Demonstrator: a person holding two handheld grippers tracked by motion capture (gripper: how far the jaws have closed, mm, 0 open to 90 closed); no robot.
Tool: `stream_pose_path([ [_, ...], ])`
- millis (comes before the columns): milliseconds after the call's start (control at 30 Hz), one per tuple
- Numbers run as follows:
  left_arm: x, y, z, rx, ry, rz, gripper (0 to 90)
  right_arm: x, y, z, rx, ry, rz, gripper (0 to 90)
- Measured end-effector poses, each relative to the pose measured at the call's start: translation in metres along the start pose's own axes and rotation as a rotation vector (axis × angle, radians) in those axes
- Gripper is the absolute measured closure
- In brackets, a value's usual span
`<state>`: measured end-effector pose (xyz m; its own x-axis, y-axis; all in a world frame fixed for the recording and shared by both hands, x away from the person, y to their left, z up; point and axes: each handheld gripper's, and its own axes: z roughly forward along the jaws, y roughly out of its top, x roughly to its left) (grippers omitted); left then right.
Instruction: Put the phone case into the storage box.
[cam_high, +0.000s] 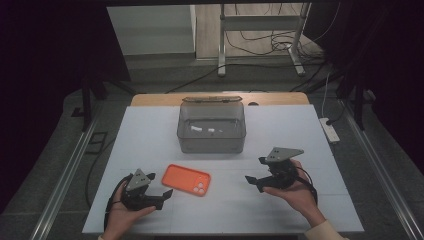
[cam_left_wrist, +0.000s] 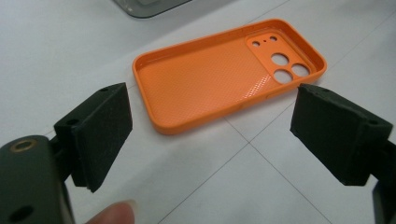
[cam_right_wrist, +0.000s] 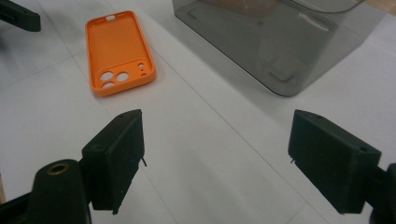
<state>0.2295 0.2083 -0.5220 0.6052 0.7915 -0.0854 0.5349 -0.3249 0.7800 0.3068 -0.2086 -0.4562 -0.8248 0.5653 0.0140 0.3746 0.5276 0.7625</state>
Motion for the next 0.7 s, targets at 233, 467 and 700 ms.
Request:
stream_pose_path([
  [233,-0.001,0.0,0.001,0.0,-0.002,0.003,12.7,0.008,0.008,0.009,0.036,0.019,-0.03,18.6],
  [467,-0.002,0.001,0.001,0.002,-0.004,0.008,12.7,0.01,0.013,0.012,0.047,0.035,-0.04,18.8],
  [700,-0.002,0.001,0.001,-0.001,-0.003,0.01,12.7,0.013,0.018,0.017,0.053,0.038,-0.045,18.9],
])
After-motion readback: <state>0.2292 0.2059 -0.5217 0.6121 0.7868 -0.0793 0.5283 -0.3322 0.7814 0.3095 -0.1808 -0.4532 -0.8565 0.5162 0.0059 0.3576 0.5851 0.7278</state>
